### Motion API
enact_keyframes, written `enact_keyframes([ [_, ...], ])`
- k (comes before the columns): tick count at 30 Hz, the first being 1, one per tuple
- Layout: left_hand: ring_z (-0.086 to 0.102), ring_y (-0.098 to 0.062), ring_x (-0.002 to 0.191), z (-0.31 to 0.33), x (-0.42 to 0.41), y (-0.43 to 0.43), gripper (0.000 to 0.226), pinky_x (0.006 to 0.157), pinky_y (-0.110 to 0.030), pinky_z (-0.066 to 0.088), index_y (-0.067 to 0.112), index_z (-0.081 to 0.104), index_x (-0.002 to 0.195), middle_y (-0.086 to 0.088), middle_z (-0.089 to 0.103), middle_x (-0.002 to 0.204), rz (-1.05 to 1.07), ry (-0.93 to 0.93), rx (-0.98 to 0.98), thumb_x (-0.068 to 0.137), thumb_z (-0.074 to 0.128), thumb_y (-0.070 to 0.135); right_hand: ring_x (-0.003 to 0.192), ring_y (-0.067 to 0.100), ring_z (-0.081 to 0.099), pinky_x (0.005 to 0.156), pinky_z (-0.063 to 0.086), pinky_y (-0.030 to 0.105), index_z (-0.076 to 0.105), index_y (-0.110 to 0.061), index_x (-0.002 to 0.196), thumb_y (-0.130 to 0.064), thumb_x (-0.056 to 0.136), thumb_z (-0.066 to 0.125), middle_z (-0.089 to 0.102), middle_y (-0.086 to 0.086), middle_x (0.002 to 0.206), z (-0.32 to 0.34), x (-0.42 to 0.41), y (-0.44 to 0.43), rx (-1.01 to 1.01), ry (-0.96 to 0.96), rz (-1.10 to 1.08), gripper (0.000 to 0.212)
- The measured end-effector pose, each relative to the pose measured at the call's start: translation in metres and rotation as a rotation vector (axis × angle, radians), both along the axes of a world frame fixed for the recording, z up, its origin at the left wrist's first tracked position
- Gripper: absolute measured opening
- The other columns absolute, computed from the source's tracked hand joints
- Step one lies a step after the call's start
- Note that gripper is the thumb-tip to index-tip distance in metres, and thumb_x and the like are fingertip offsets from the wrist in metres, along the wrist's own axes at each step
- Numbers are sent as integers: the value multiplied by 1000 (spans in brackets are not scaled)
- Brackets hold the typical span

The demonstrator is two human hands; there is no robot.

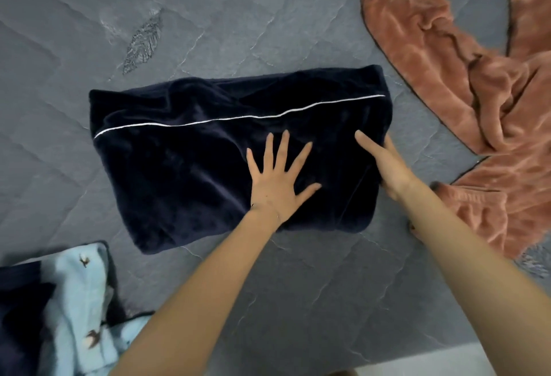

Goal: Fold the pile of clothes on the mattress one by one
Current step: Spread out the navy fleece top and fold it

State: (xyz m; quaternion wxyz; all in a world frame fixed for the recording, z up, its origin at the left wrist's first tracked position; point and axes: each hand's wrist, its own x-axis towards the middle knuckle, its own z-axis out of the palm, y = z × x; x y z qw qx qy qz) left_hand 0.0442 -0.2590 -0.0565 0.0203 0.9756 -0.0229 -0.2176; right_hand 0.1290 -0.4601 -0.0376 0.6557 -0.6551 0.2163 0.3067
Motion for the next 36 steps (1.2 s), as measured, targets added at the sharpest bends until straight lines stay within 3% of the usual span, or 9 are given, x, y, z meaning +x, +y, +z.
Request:
enact_keyframes([
  [4,-14,-21,147,25,-3,9,70,116,-54,-10,37,5,152,-2,-5,162,196,-26,-457,92,26,65,118,12,60,101,48,37,48,-36,132,-33,89,65,61,-9,130,16,-4,19,85,-47,-61,45],
  [9,23,0,140,91,-21,25,58,118,-34,22,32,37,144,11,32,151,668,-155,-1039,94,39,59,106,13,67,78,55,22,57,-29,122,-24,90,63,70,-7,114,71,6,64,248,-117,0,33],
  [13,43,-5,132,128,-29,57,66,113,-38,33,27,42,143,11,48,142,1001,-87,-1397,88,45,64,117,8,59,91,51,24,51,-35,129,-23,93,60,64,-11,126,104,2,125,351,-159,225,39],
  [17,59,-14,119,137,-40,117,53,105,-38,43,31,65,121,5,63,128,1316,-14,-1788,91,37,65,128,-3,45,99,45,21,20,-54,145,-37,100,46,42,-17,144,113,-24,198,276,-271,665,55],
  [19,59,-15,119,138,-52,149,55,93,-32,52,30,66,121,1,62,129,1352,-25,-1912,94,33,64,133,7,42,108,39,25,6,-51,148,-31,103,40,27,-12,156,108,-36,228,184,-359,924,60],
  [22,61,-10,114,122,-69,176,53,88,-27,53,30,54,132,4,62,129,1433,-170,-1516,85,61,55,130,9,44,111,35,25,5,-41,152,-8,101,39,24,-9,158,97,-53,254,51,-408,1098,70],
  [25,59,-6,111,101,-76,182,57,93,-23,49,20,49,130,5,61,122,1338,-316,-1097,81,76,15,133,9,39,113,29,20,32,-22,150,3,94,48,38,-2,151,87,-62,256,-103,-657,965,63],
  [30,57,-17,114,79,-87,216,49,103,-32,44,8,51,127,-1,60,119,1383,-463,-943,82,68,-1,145,29,22,118,16,50,49,-20,141,-37,89,65,35,6,153,66,-59,241,-640,-1031,869,57],
  [36,42,-10,125,86,-97,220,65,108,-15,31,11,35,143,-4,45,136,1228,-517,-781,87,68,12,149,31,-1,118,-6,52,29,-33,150,-65,92,37,11,4,162,54,-63,249,-812,-1039,1027,67],
])
